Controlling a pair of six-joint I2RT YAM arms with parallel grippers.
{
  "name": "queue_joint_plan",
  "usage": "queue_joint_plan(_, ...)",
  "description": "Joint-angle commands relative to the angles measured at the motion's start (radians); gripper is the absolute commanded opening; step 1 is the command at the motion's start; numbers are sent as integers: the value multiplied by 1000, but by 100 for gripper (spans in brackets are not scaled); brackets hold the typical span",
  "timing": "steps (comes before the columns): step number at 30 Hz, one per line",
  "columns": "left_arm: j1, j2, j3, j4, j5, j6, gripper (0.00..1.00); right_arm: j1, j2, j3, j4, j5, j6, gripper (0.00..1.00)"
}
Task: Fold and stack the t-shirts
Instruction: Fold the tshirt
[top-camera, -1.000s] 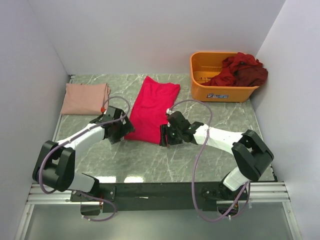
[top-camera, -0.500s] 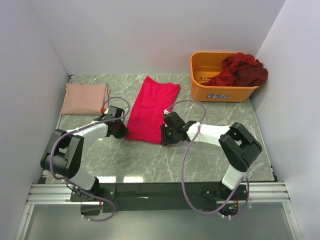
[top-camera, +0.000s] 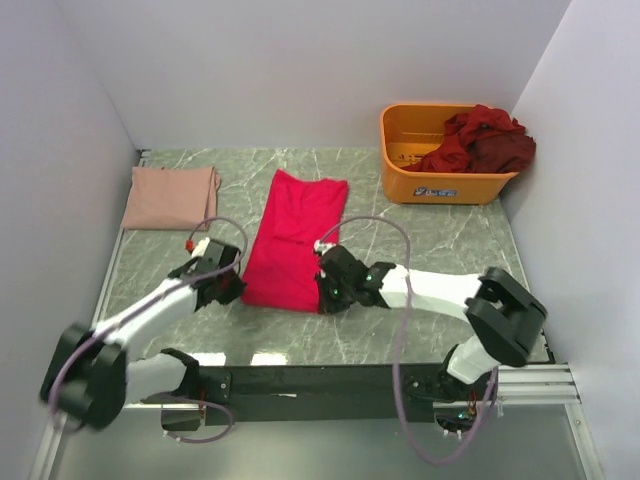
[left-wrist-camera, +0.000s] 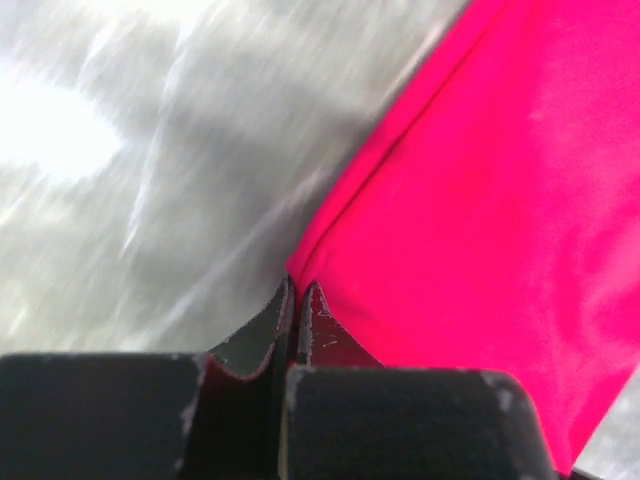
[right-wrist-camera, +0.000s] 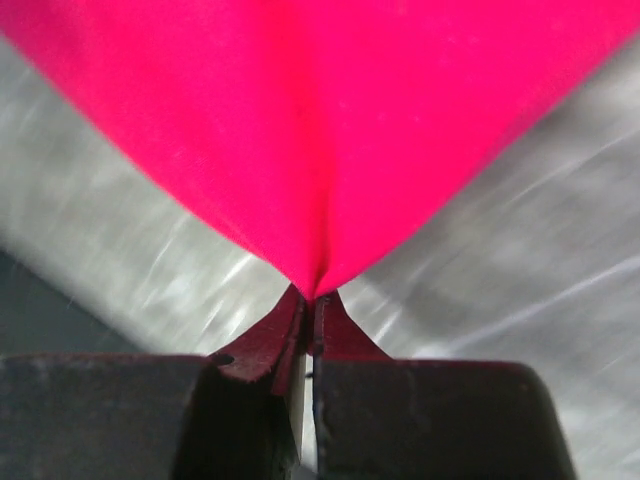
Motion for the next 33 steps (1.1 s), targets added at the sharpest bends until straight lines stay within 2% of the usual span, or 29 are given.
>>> queue_joint_plan(1,-69,-199,-32,-229,-150,-119,1,90,-132,-23,-120,-30,69,0)
queue_joint_plan(2,-83,-291,-29,-287,-175,-176,1,108,-182,-23,-136,-37,89,0)
queue_joint_plan(4,-98,-376,-7,-389,-215,-208,1,140,-236,-16,-154,-61,122,0)
queue_joint_plan(6,-99,-468,33,-404,-221,-199,1,142,-296,9,-171,-70,138,0)
queue_joint_plan(9,-100,-493,115,-359,-232,-149,1,137,-327,93,-250,8,95,0)
queue_joint_plan(11,-99,-428,180,-329,-263,-104,1,113,-316,169,-303,55,81,0)
queue_joint_plan(12,-99,-398,259,-326,-274,-89,1,96,-311,190,-332,54,72,0)
queue_joint_plan(20,-91,18,652,-305,-355,78,1,-131,-268,299,-337,-75,25,0)
queue_joint_plan(24,-53,167,816,-222,-295,144,1,-257,-196,352,-335,-142,-28,0)
queue_joint_plan(25,-45,222,836,-207,-265,160,1,-274,-161,357,-329,-202,-34,0)
queue_joint_plan(33,1,563,1140,-184,-136,242,1,-439,49,443,-240,-399,-51,0)
